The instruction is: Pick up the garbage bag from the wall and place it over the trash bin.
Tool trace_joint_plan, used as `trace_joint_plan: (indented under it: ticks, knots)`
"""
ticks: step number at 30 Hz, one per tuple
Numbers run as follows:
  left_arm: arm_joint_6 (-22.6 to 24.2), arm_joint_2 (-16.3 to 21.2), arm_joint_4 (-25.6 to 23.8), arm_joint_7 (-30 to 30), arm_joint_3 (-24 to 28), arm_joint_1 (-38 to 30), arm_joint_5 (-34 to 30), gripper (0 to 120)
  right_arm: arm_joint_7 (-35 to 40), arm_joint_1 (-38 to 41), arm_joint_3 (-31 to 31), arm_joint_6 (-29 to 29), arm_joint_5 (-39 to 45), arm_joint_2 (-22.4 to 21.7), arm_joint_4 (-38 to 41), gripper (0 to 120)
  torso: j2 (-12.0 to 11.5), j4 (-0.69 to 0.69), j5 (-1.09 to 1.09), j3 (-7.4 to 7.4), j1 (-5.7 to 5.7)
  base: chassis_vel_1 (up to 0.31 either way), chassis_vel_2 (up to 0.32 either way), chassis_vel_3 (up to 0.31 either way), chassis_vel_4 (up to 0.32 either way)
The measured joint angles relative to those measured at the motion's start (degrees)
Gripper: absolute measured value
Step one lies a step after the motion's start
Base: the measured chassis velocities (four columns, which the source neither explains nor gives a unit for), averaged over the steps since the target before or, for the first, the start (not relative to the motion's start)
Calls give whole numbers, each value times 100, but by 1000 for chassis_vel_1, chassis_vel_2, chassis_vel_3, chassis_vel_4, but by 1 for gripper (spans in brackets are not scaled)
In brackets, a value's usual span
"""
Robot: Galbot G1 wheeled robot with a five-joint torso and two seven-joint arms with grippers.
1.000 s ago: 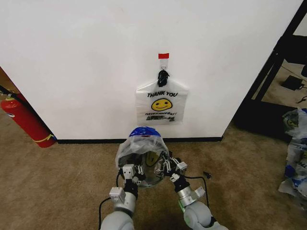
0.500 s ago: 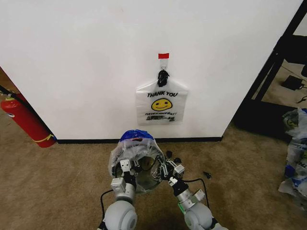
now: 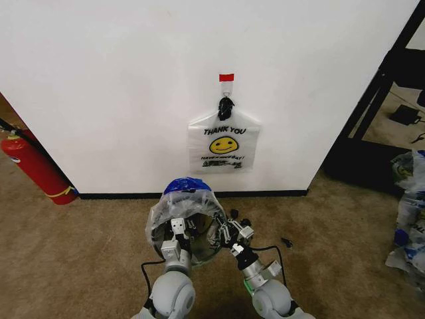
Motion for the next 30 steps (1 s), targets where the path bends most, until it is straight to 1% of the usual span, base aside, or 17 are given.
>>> trace_joint_plan:
  ticks: [8, 14, 30]
  knots:
    - [125, 4, 24, 76, 153, -100, -74, 0, 22, 35, -22, -15, -9, 22, 0, 1, 0, 0, 0, 0, 0, 0, 0, 0, 0]
    - [48, 26, 66, 267, 224, -181, -209, 0, 74, 39, -79, -79, 109, 24, -1, 1, 0, 0, 0, 0, 0, 0, 0, 0, 0]
    - [30, 28, 67, 277, 226, -181, -221, 0, 82, 38, -85, -85, 121, 24, 1, 1, 0, 0, 0, 0, 0, 0, 0, 0, 0]
